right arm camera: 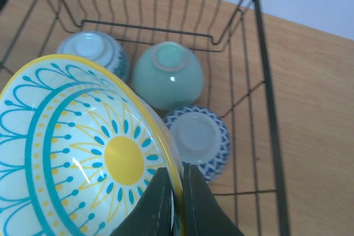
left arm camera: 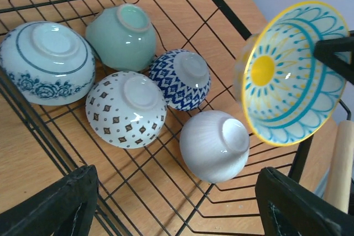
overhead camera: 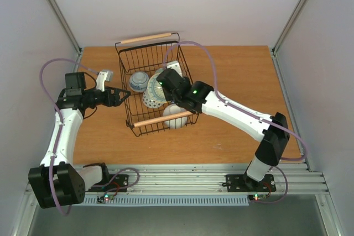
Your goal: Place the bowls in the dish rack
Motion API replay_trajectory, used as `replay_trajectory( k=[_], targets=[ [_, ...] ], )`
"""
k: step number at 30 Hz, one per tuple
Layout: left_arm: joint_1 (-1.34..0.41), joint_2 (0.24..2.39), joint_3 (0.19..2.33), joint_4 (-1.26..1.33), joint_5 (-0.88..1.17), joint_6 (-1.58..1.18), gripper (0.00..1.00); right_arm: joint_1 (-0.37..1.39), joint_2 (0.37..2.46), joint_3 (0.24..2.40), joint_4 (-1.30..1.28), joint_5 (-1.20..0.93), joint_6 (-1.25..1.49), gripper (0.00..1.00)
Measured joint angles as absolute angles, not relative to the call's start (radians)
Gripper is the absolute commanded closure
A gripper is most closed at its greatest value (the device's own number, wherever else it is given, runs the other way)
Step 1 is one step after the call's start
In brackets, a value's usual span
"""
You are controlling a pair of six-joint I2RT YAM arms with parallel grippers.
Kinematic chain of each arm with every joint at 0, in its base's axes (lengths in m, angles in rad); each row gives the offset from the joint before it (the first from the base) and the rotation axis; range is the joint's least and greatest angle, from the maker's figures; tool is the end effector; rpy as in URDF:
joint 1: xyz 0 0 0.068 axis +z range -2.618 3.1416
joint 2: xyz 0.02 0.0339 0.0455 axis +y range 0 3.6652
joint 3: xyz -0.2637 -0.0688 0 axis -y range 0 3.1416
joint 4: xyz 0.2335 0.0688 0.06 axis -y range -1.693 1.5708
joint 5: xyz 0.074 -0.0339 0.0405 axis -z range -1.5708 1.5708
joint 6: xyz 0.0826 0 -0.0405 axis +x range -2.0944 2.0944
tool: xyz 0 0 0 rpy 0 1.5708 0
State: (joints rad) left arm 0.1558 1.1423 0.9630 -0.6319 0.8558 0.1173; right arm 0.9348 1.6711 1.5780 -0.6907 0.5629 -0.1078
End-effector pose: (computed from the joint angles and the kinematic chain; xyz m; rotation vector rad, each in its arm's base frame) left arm 0.2459 -0.0245 0.2778 0.3501 2.1582 -0.8550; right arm 0.2649 0.2846 0.3123 -0.8679 2.0423 -0.2158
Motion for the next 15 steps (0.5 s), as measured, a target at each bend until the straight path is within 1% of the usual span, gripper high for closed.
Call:
replay_trajectory(
  k=[9,14,15],
  targets=[
    [0.156,1.136,0.963,-0.636,0.918,0.135,0.23,1.001,1.796,1.718,-0.68,0.523,-0.154,0.99],
    [0.156,1.136,0.963,-0.638,0.928,0.14,0.23,1.034,1.831,1.749,-0.675,0.504,-0.18,0.99],
    [0.156,1.135,0.963,-0.638,0.928,0.14,0.25,1.042,1.832,1.752,-0.672,0.498,-0.186,0.99]
  ],
)
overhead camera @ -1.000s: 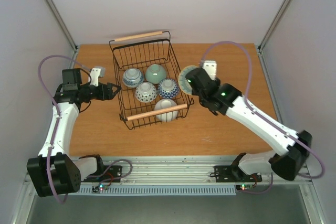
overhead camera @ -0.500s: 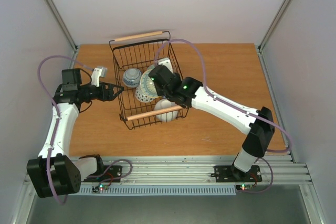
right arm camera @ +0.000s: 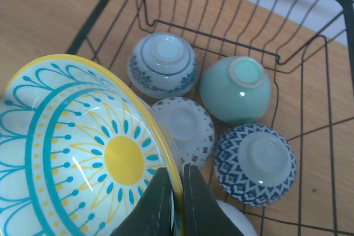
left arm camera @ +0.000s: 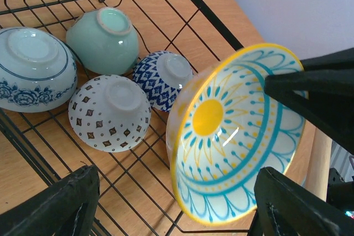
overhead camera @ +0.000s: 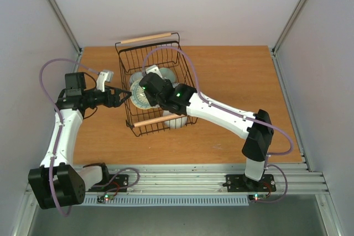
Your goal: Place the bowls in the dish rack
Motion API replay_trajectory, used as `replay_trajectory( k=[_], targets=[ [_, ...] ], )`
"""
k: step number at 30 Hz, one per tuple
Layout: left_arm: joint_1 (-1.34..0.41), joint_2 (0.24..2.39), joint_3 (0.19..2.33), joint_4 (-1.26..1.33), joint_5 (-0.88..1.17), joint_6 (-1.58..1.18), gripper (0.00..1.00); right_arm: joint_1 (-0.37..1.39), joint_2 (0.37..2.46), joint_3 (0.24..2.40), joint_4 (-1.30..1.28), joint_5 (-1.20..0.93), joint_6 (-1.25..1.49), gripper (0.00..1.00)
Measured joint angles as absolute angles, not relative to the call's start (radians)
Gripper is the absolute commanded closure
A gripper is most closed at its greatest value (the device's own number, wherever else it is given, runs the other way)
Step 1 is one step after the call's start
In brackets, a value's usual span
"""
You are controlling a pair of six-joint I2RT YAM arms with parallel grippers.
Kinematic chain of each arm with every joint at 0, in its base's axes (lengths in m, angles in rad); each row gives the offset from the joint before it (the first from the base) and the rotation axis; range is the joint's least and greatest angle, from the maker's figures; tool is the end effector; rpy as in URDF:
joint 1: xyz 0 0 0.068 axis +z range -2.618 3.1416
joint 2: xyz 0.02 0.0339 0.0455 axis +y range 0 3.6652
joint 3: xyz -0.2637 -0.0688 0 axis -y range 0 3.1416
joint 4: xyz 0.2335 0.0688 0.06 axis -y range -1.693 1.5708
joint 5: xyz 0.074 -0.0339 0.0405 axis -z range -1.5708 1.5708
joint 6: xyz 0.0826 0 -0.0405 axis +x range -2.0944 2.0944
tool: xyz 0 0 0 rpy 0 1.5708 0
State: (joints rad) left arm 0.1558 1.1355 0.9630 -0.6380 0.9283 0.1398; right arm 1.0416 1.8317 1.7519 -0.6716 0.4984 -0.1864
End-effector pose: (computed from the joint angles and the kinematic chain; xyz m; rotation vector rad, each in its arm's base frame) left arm 0.2417 -0.0290 0.2822 0.4054 2.1143 -0.9211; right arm 0.2525 0.3535 0.3094 -1.0701 1.9407 -0.1134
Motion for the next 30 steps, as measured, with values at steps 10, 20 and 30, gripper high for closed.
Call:
replay_trajectory(
  k=[10,20,30],
  targets=[
    [0.156,1.135,0.965,-0.643,0.938,0.15,0.78,1.084,1.832,1.781,-0.635,0.437,-0.215,0.99],
    [0.15,1.132,0.966,-0.649,0.906,0.212,1.0,1.084,1.834,1.79,-0.609,0.422,-0.23,0.81],
    [0.158,1.132,0.966,-0.681,0.965,0.208,0.99,1.022,1.68,1.557,-0.449,0.21,-0.202,0.25]
  ],
)
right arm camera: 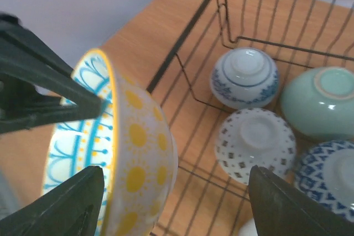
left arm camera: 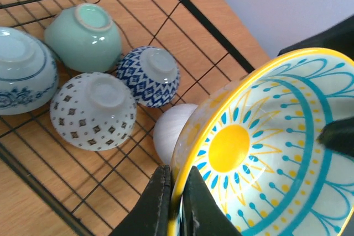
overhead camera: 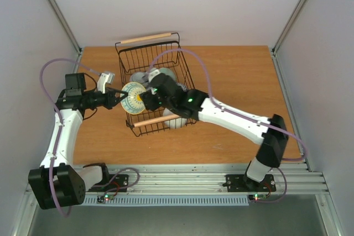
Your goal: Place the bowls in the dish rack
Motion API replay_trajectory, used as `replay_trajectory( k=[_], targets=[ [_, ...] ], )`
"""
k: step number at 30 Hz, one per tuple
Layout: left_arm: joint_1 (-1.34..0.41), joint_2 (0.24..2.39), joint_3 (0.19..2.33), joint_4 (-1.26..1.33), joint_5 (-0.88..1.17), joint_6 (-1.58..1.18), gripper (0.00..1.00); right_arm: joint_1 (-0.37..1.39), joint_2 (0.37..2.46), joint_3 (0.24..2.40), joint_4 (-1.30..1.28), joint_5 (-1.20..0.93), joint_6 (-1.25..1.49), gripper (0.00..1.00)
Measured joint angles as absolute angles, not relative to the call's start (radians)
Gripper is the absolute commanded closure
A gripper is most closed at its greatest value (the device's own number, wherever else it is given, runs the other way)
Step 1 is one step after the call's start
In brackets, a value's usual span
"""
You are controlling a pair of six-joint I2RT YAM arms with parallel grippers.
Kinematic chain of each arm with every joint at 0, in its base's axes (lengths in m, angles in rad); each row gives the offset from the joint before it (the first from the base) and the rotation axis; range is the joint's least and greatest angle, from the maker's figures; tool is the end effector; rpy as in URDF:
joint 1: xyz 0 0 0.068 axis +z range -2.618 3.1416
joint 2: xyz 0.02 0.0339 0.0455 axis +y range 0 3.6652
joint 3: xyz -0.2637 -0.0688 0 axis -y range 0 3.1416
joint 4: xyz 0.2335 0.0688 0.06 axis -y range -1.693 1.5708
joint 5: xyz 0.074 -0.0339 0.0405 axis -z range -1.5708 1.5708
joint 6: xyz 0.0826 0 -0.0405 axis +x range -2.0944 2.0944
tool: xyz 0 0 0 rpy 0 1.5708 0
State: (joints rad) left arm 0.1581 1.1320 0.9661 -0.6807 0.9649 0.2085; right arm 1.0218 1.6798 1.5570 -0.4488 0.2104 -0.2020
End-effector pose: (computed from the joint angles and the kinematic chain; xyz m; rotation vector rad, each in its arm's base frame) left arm 0.2362 -0.0311 0.2822 0.4712 2.0966 -0.9399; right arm 0.2328 0.3475 0.3228 -1.1260 1.8188 0.2577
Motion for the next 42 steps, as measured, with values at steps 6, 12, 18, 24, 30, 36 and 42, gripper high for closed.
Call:
replay_trajectory(
  k=[6,12,18,24,30,36,42],
  targets=[
    [0.17,1.133,0.967,-0.688,1.058,0.199,0.99,0.881,1.528,1.405,-0.294,-0.147,-0.093,0.2],
    [0.206,1.155,0.969,-0.714,1.166,0.216,0.99,0.844,1.514,1.396,-0.233,-0.369,-0.031,0.16],
    [0.219,1.16,0.976,-0.76,1.251,0.249,1.0,0.845,1.537,1.398,-0.21,-0.499,0.02,0.14],
    [0.226,1.16,0.989,-0.781,1.277,0.29,0.99,0.845,1.571,1.398,-0.21,-0.547,0.048,0.14],
    [0.23,1.16,0.989,-0.807,1.306,0.321,0.99,0.845,1.576,1.398,-0.194,-0.588,0.062,0.17],
    [0.235,1.16,0.989,-0.824,1.32,0.345,0.99,0.845,1.602,1.397,-0.145,-0.671,0.098,0.22],
    [0.244,1.16,0.999,-0.818,1.302,0.376,1.0,0.839,1.61,1.393,-0.152,-0.692,0.144,0.89]
  ],
)
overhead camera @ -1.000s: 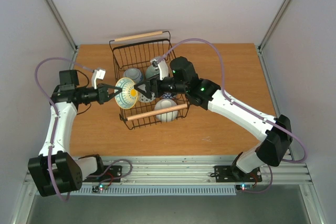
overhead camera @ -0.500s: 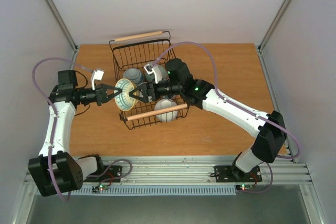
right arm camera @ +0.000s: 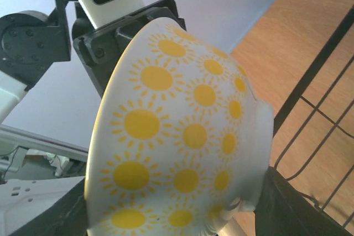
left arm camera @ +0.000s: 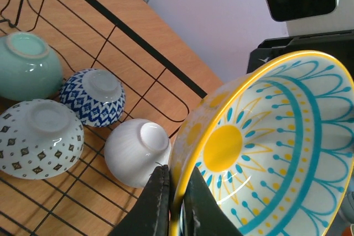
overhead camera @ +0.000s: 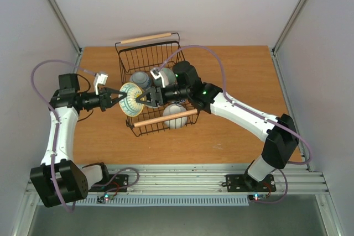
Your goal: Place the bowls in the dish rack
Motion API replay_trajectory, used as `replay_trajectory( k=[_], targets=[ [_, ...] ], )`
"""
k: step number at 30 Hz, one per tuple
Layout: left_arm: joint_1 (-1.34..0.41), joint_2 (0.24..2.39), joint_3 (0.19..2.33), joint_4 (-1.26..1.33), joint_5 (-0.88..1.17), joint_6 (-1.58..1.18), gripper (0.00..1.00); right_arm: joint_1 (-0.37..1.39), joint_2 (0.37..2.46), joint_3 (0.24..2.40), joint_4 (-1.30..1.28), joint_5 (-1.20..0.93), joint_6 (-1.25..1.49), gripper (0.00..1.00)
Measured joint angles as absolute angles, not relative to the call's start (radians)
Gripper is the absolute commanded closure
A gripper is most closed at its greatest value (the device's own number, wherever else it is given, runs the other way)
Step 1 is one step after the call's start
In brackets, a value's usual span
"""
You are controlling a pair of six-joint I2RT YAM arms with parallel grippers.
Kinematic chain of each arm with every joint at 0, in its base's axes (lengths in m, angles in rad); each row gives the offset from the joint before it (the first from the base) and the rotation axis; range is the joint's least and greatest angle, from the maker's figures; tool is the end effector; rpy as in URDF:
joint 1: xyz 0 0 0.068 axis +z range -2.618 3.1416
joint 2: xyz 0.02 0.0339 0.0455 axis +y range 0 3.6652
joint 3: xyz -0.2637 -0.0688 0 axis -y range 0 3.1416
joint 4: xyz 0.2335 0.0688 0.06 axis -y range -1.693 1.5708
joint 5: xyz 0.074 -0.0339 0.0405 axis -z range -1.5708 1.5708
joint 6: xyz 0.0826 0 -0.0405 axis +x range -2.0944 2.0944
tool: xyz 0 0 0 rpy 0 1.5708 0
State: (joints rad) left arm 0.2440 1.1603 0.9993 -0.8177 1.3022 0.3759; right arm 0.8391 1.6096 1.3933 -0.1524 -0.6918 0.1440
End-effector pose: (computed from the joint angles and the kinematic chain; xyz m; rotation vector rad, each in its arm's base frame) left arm 0.2215 -0.0269 0.2975 0.5738 1.8929 -1.2188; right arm 0.2277 0.3325 0.3359 -1.1587 1.7313 1.2971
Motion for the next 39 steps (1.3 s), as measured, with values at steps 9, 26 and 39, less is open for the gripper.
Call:
replay_trajectory(
  k=[9,26,39],
  targets=[
    [0.242,1.16,1.002,-0.807,1.261,0.372,0.63,0.839,1.613,1.412,-0.208,-0.654,0.097,0.99],
    [0.239,1.145,0.992,-0.659,0.96,0.125,0.26,0.871,1.789,1.766,-0.803,-0.157,-0.226,0.99],
    [0.239,1.145,0.987,-0.636,0.864,0.09,0.26,0.968,2.046,1.984,-1.078,0.104,-0.349,0.99]
  ],
)
